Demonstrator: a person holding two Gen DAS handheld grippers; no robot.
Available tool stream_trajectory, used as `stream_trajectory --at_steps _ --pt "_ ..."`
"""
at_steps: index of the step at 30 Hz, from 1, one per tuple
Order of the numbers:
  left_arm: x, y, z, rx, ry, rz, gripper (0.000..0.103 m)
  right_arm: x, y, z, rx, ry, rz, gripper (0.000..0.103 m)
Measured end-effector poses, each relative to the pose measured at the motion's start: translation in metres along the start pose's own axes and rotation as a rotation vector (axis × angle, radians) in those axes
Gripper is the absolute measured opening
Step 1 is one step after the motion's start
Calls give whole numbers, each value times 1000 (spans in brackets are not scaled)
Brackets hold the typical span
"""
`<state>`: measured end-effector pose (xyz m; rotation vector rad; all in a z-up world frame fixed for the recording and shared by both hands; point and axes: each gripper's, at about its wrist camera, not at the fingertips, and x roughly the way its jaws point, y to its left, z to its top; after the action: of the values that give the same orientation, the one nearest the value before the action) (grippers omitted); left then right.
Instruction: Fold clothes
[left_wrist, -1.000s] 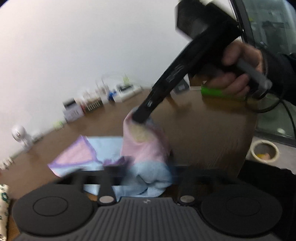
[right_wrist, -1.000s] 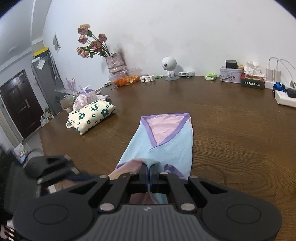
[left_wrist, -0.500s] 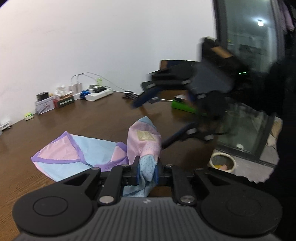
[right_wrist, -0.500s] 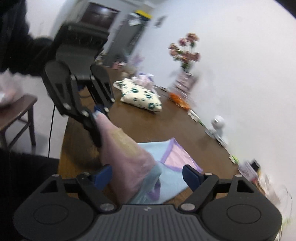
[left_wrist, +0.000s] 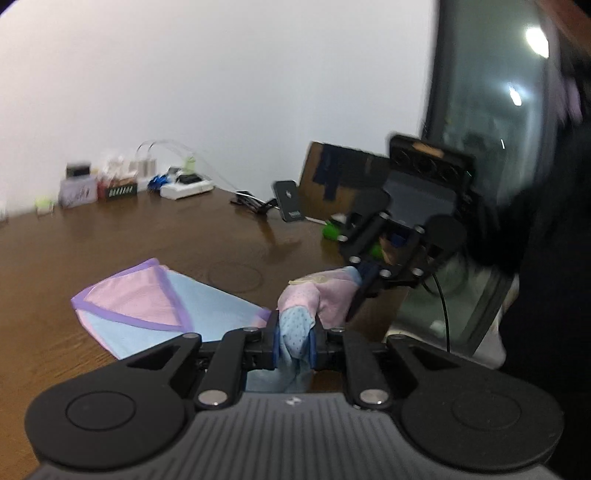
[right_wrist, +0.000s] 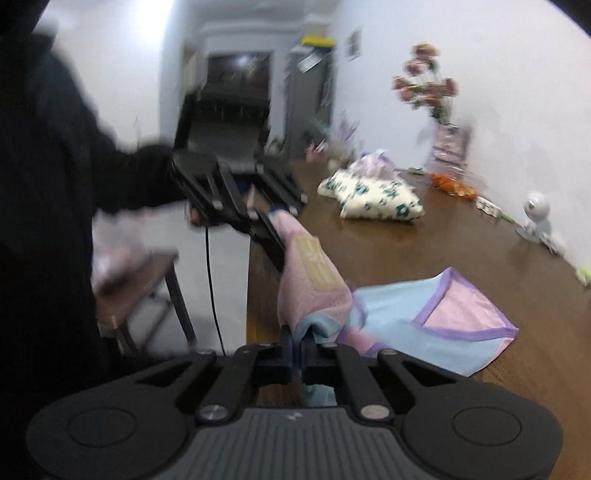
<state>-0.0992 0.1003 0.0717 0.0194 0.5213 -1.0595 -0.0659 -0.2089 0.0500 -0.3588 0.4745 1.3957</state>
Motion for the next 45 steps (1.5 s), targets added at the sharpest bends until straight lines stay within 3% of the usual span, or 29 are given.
stream_trajectory --at_steps 4,8,10,12,13,15,18,20,23,25,27,31,33,37,41,45 --pt "17 43 15 -132 -16 -12 16 6 -34 8 133 -40 -41 4" --pt "40 71 24 -201 49 71 16 31 -63 5 234 27 -130 8" --pt "52 76 20 -204 120 128 27 43 -78 4 284 60 -175 14" --pt "63 75 12 -181 195 193 36 50 -86 1 323 86 -215 33" --pt "64 74 9 -169 204 224 46 50 -89 -1 336 93 -233 36" --pt "61 71 7 -159 183 275 60 42 -88 -1 347 66 -273 37" --pt "44 69 10 -184 81 309 63 26 -79 10 348 -9 -361 35" --pt "37 67 13 -210 28 314 63 23 -69 18 343 -85 -344 27" --pt "42 63 15 -219 61 388 63 46 -60 20 363 -52 -339 22" --pt "39 62 10 -269 109 443 63 66 -59 11 375 25 -390 21" --pt "41 61 8 -315 115 431 63 80 -60 1 395 104 -466 23" --pt "46 60 4 -404 112 391 71 64 -65 -5 530 0 -484 23" --pt "49 60 2 -448 111 370 70 56 -70 -5 606 -41 -492 24" --pt "60 65 -2 -494 139 334 34 63 -82 -15 727 -15 -472 26" --pt "66 74 -4 -541 133 285 25 66 -82 -26 812 -49 -424 4" --pt "62 79 -3 -580 110 255 24 49 -67 -21 789 -146 -459 1"
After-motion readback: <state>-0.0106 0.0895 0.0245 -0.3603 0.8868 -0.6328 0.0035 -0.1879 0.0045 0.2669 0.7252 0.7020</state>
